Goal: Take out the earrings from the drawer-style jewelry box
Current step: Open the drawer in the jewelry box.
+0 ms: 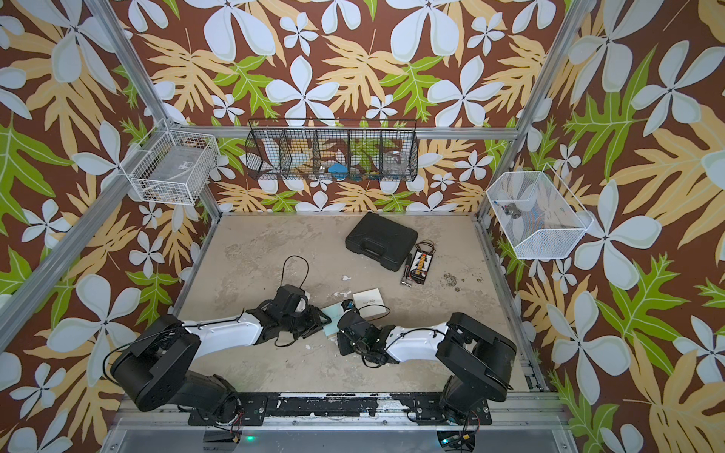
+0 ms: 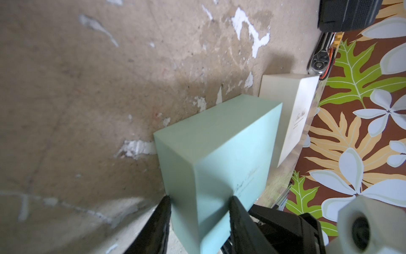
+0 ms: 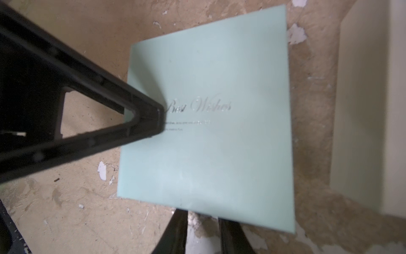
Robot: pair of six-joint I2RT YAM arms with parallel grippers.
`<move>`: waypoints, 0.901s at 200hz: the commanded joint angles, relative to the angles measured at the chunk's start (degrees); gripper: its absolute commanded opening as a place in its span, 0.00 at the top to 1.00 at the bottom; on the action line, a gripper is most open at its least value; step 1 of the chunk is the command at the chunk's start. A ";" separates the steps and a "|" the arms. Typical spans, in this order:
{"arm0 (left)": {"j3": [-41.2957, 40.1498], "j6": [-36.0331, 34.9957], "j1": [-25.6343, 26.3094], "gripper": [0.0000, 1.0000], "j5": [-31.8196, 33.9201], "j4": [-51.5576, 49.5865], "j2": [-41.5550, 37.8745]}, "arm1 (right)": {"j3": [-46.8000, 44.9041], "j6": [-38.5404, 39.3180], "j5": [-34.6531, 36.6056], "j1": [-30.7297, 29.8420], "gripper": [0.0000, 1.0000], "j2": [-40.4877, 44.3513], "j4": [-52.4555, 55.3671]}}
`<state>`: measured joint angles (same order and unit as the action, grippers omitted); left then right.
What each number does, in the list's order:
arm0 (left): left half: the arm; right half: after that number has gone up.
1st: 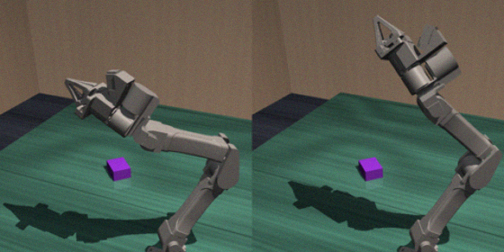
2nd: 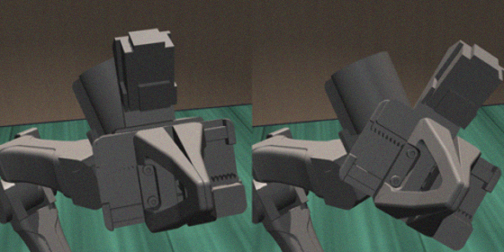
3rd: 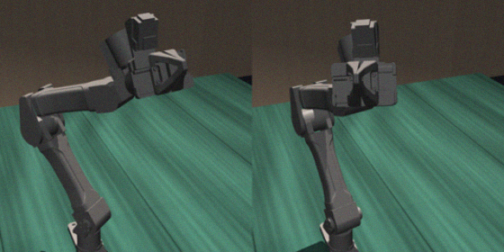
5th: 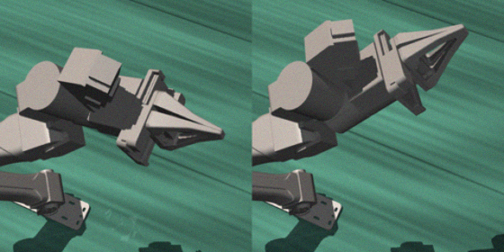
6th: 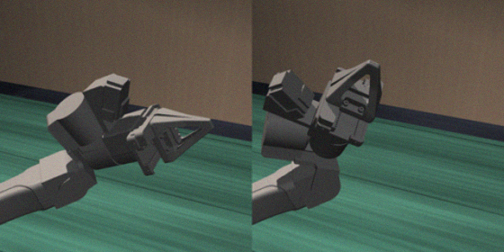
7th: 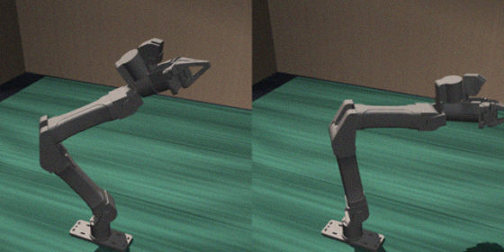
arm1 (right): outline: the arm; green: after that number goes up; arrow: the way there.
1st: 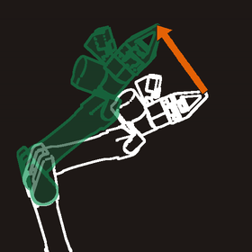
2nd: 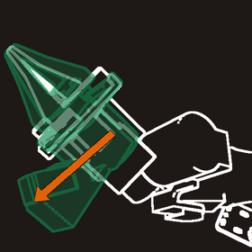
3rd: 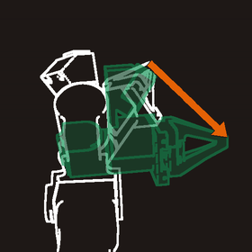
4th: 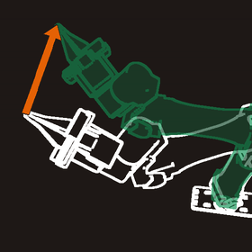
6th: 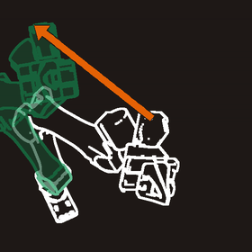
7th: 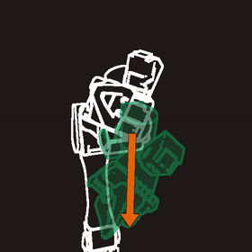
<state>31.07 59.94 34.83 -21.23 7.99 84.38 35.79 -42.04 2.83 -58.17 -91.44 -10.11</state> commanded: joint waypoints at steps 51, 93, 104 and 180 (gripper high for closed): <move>-0.04 -0.53 0.03 0.56 1.02 -0.65 0.71 | 0.68 -0.19 -0.32 0.49 0.74 -1.94 3.48; -0.13 -0.75 -0.02 0.56 1.24 -0.80 1.12 | 1.75 0.80 -0.79 1.19 0.83 -2.76 3.17; -0.13 -0.87 -0.02 0.56 1.62 -1.10 0.99 | 1.92 1.19 -0.73 1.20 0.84 -2.65 3.25; -0.31 -0.48 -0.02 0.56 2.82 -1.22 0.76 | 2.89 2.93 -1.32 1.68 1.00 -2.14 3.99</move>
<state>31.07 59.90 34.81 -20.12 9.34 85.08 38.44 -40.03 2.11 -56.51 -93.56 -8.64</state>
